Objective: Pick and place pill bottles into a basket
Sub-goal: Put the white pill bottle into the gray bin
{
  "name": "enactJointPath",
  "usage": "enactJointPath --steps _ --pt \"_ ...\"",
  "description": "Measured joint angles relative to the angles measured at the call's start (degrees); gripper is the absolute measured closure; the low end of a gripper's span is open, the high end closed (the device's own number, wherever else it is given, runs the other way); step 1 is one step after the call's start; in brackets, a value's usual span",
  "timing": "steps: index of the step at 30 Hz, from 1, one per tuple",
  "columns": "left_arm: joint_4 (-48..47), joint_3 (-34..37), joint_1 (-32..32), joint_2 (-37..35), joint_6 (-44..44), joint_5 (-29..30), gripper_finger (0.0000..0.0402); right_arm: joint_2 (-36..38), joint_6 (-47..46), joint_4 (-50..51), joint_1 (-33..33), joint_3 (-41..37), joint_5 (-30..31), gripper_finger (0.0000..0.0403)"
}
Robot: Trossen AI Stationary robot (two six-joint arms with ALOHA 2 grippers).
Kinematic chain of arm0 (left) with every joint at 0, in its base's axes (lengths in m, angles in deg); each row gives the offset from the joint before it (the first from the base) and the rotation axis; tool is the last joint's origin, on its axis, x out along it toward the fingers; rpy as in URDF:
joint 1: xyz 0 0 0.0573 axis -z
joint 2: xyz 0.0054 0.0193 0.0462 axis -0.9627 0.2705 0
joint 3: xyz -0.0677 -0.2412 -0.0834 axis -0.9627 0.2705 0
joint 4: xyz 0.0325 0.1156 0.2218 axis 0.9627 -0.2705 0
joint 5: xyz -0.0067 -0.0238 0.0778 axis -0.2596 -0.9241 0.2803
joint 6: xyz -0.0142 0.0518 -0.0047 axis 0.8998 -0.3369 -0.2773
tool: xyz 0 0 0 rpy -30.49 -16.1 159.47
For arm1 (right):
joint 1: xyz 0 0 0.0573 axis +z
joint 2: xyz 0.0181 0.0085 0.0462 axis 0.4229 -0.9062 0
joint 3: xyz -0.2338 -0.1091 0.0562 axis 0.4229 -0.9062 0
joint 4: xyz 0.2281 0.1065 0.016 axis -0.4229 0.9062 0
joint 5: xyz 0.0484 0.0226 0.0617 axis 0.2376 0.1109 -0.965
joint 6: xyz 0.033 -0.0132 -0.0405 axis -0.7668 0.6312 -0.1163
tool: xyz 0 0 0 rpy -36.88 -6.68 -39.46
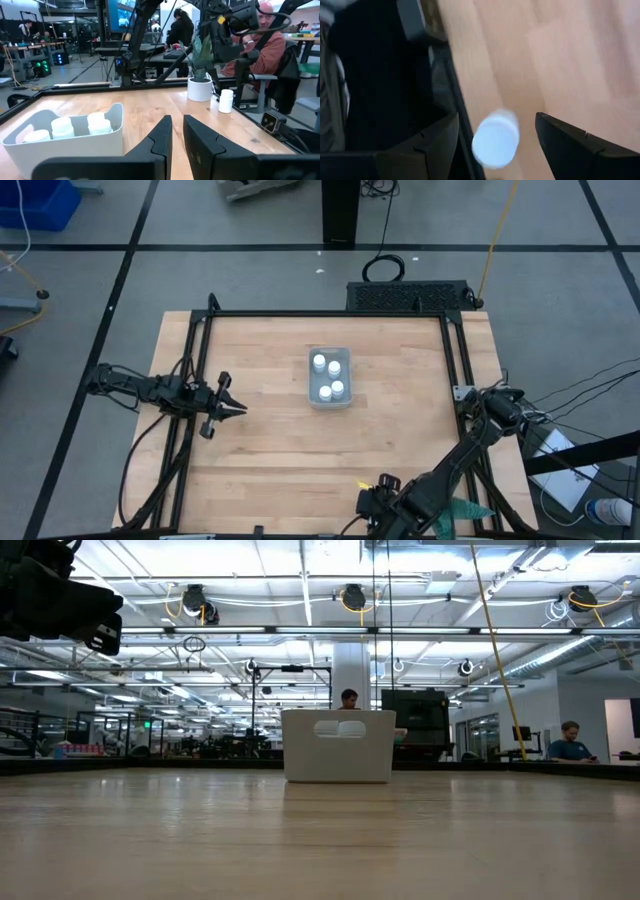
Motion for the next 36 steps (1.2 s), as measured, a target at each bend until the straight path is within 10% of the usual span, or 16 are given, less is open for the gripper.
enactJointPath --steps 36 --pt "-0.1 0.0 0.0 0.0 0.3 0.0 0.0350 -1.4 3.6 -0.9 0.9 -3.5 -3.4 0.0170"
